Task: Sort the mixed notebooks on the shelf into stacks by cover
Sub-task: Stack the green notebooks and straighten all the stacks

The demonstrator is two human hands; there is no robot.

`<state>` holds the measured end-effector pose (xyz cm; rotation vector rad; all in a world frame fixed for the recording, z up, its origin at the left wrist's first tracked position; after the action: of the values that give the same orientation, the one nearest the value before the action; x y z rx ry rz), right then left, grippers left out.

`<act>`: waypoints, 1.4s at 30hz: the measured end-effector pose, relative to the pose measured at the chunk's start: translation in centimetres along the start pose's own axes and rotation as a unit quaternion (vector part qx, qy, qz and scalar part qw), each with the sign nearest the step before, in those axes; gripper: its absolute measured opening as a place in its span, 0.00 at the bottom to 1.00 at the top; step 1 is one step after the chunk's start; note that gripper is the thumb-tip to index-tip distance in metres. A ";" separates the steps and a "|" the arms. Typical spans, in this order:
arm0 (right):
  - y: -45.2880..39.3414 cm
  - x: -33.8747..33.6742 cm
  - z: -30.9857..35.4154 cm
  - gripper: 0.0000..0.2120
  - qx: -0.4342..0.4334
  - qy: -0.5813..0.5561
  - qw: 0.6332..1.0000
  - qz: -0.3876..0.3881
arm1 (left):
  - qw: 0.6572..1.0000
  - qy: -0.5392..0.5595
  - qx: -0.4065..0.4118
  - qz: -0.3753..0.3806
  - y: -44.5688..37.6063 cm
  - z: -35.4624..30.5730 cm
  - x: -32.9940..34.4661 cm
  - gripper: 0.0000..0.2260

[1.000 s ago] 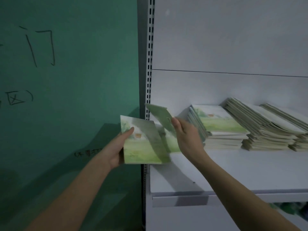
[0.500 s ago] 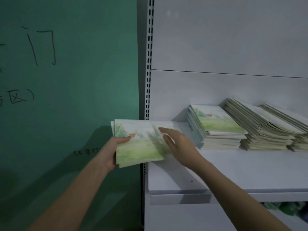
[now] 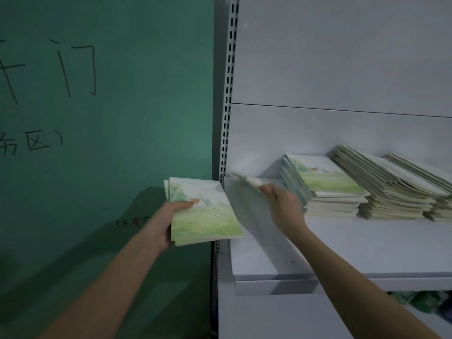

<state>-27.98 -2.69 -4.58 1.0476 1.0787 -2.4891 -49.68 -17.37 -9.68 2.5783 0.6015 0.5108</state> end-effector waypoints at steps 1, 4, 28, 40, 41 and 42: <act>-0.1 -1.0 0.1 0.15 0.017 -0.021 0.999 -0.042 | 1.000 -0.004 0.003 0.005 -0.1 0.0 0.0 0.14; 0.3 -1.9 2.5 0.14 -0.017 -0.054 0.997 -0.056 | 1.000 -0.005 0.002 0.029 -0.4 -0.1 0.8 0.20; 3.6 -1.9 1.2 0.16 0.172 -0.416 0.893 0.000 | 0.988 -0.030 0.049 0.143 -1.1 -3.5 9.5 0.22; -2.4 -15.1 -9.0 0.15 0.196 -0.339 0.919 -0.039 | 0.991 0.069 0.079 0.087 -3.8 -4.1 24.9 0.22; -2.3 -15.7 -9.8 0.11 0.192 -0.327 0.925 -0.035 | 0.991 0.066 0.084 0.086 -3.9 -4.1 25.9 0.21; -2.4 -16.3 -10.5 0.08 0.187 -0.307 0.933 -0.032 | 0.990 0.057 0.091 0.090 -4.0 -4.3 26.8 0.18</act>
<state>-11.93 5.34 3.10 0.2399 0.4662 -2.8383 -30.42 0.30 -1.42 2.8083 0.4747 0.6952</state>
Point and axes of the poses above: each hand's wrist, its own y-axis away from the middle knuckle, its own x-axis out of the palm, z = x × y, the point moved 8 cm from there along -y, towards the middle knuckle, and after that the axes turned 10 degrees about -x, right-handed, at the moved point
